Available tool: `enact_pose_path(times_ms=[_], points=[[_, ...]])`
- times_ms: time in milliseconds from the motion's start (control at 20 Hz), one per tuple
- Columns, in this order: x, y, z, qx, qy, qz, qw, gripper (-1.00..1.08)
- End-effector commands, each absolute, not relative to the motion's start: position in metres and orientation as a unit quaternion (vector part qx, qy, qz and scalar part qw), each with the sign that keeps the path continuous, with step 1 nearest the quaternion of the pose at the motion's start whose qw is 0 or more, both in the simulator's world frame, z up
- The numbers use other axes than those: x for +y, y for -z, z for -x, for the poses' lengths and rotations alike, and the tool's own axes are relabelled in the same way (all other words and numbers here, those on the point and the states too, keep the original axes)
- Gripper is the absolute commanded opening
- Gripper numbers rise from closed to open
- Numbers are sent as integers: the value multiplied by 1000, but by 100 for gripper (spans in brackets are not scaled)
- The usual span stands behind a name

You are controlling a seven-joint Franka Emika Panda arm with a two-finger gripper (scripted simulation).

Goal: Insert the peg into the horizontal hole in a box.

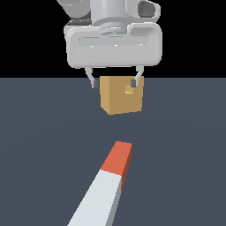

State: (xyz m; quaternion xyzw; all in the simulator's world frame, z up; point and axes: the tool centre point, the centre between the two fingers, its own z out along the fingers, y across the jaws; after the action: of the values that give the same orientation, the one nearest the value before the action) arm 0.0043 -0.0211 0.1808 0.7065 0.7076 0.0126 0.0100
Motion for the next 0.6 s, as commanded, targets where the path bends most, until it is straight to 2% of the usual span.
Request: enact_pose_path(times_ms=[0, 250, 550], points=[[-21, -181, -4, 708, -13, -706, 10, 100], [-35, -172, -5, 698, -11, -716, 9, 100], [-88, -139, -2, 661, -7, -750, 7, 100]])
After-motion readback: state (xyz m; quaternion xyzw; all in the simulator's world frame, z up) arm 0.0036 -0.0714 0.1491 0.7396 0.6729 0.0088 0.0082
